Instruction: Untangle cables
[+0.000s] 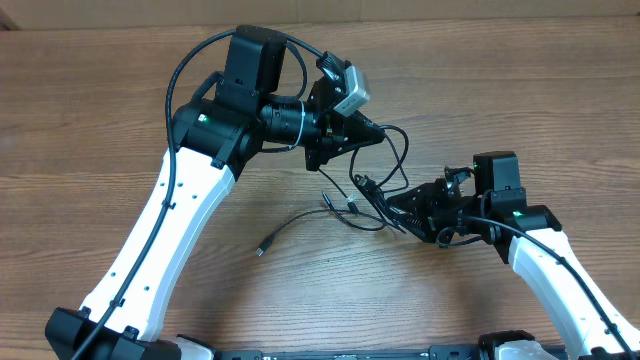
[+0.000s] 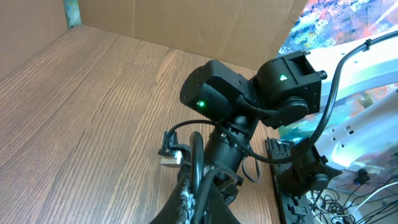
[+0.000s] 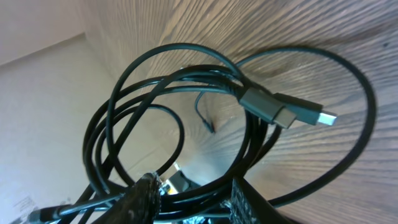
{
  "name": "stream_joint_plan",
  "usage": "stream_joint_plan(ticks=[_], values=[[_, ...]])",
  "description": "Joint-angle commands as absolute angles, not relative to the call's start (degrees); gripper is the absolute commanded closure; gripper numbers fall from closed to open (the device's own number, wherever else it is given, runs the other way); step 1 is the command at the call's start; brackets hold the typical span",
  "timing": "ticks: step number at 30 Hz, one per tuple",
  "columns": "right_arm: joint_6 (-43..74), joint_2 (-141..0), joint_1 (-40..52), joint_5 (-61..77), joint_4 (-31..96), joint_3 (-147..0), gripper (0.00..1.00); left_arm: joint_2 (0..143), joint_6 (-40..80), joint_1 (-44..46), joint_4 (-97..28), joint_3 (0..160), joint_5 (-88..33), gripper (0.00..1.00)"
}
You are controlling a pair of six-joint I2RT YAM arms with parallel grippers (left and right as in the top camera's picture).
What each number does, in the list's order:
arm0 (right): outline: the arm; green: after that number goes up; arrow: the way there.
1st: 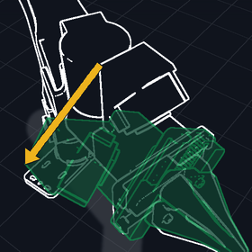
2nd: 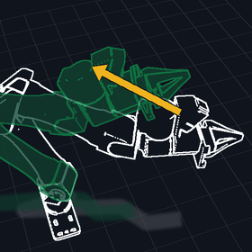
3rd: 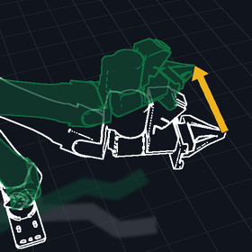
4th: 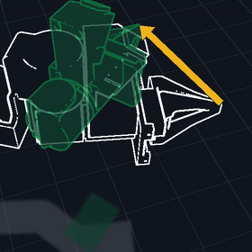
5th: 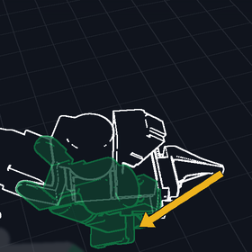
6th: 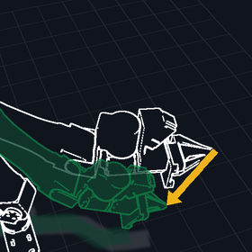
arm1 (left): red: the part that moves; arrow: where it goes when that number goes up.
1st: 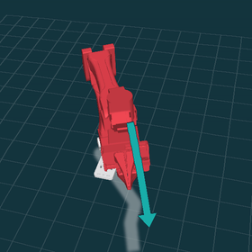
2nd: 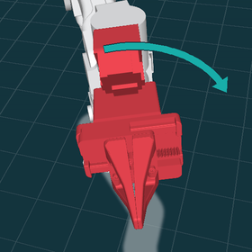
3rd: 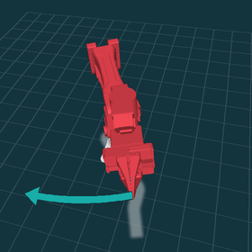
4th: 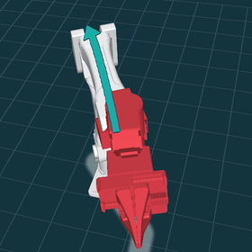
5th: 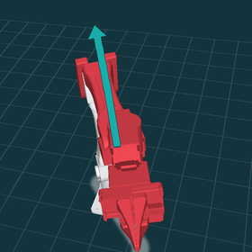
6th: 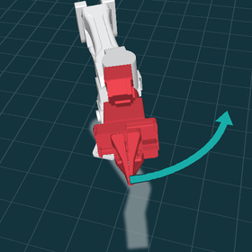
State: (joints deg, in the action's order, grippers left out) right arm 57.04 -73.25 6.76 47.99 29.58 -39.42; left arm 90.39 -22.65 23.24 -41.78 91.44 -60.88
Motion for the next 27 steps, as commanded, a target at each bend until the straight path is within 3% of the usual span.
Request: stream_joint_plan(ticks=[1, 6, 10, 11, 14, 18, 20, 23, 27], values=[[57.2, -73.2, 8.1, 49.1, 29.8, -40.5, 0.65, 88.8, -23.8, 23.3, -41.6, 92.0, -62.4, 0.96], [54.3, -73.2, 11.7, 38.7, 30.2, -40.5, 0.69, 88.8, -23.8, 23.3, -41.7, 92.0, -60.8, 0.96], [38.4, -73.2, 16.1, 27.1, 27.9, -40.5, 0.66, 88.8, -23.7, 23.3, -42.0, 92.0, -58.4, 0.96], [33.7, -73.2, 17.1, 27.2, 27.0, -40.5, 0.63, 88.8, -23.6, 23.3, -42.0, 92.0, -57.8, 0.96], [23.7, -73.2, 18.9, 31.8, 24.5, -40.5, 0.67, 88.8, -23.6, 23.3, -42.0, 92.0, -57.6, 0.96], [10.0, -73.2, 20.6, 42.7, 22.4, -40.5, 0.63, 88.8, -23.6, 23.3, -42.0, 92.0, -54.7, 0.96], [7.2, -73.2, 20.8, 44.6, 21.9, -40.5, 0.62, 88.8, -23.6, 23.3, -42.0, 92.0, -54.7, 0.96], [3.6, -73.2, 20.8, 44.7, 21.6, -40.5, 0.52, 88.8, -23.5, 23.3, -42.0, 92.0, -54.6, 0.96], [-1.2, -73.1, 20.8, 48.4, 21.4, -40.5, 0.53, 88.8, -23.6, 23.3, -42.2, 92.0, -53.7, 0.96]])
